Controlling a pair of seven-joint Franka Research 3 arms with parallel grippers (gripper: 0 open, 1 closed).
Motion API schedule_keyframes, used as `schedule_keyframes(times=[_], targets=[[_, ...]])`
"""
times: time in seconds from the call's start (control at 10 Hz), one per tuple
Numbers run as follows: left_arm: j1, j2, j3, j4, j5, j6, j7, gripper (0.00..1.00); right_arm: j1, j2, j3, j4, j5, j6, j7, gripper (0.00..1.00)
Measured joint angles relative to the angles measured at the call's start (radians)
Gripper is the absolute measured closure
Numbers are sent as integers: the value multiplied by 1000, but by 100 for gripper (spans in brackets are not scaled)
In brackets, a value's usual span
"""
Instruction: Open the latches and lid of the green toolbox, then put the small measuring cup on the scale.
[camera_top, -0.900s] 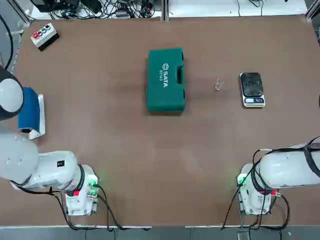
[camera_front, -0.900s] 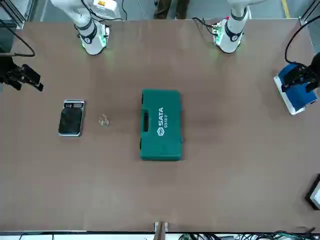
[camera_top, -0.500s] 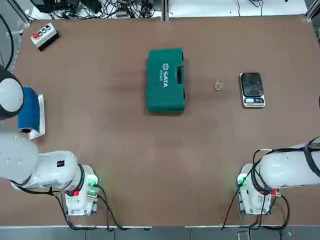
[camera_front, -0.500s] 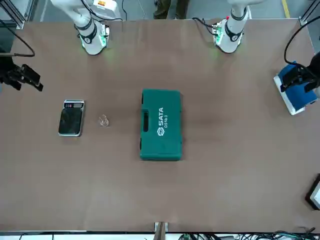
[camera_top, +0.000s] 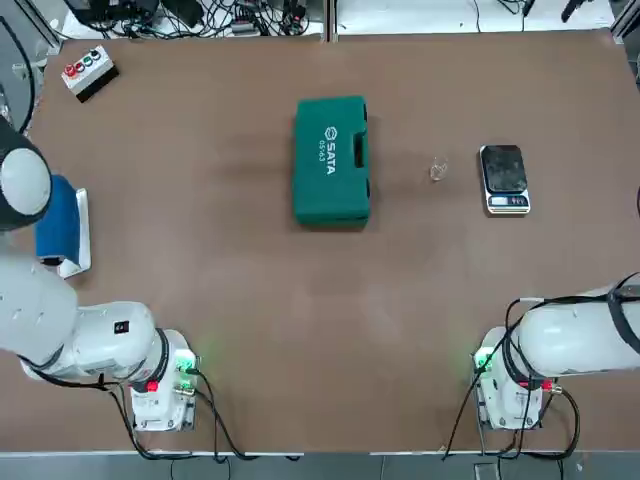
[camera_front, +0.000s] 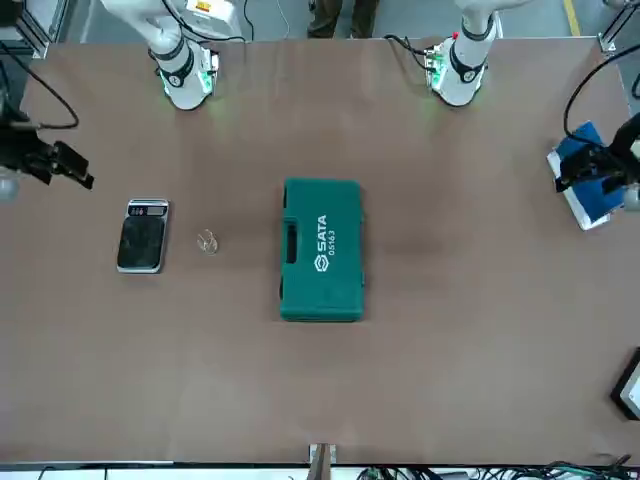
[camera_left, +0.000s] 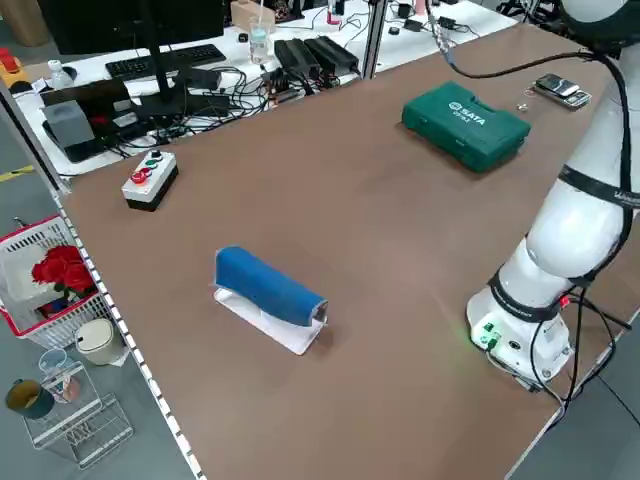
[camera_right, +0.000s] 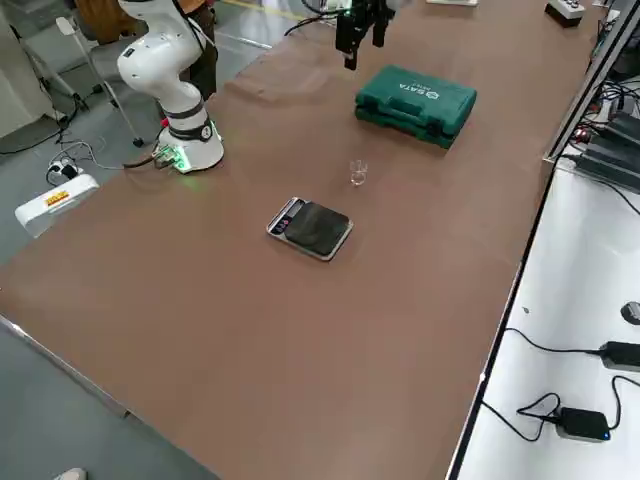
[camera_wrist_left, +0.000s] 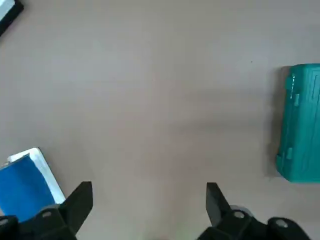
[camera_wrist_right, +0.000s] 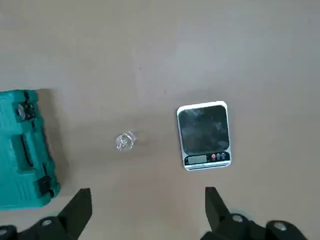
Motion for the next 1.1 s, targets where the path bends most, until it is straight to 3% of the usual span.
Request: schedule_keyframes(times=[0.2, 0.5, 0.7, 0.9, 1.1], targets=[[-18, 39, -10, -1, -2, 11, -78, 0, 3, 20, 58, -56, 1, 80, 58, 0], [-62, 101, -22, -17, -101, 51, -195, 10, 18, 108, 220, -130, 18, 234, 166, 0], [-58, 112, -26, -66, -185, 89, -207, 44, 21, 183, 288, -175, 122, 391, 169, 0], [-60, 95, -77, -162, -200, 144, -208, 73, 22, 249, 312, -214, 284, 497, 99, 0], [-62, 38, -126, -323, -201, 253, -208, 87, 20, 307, 313, -234, 480, 537, -69, 0]])
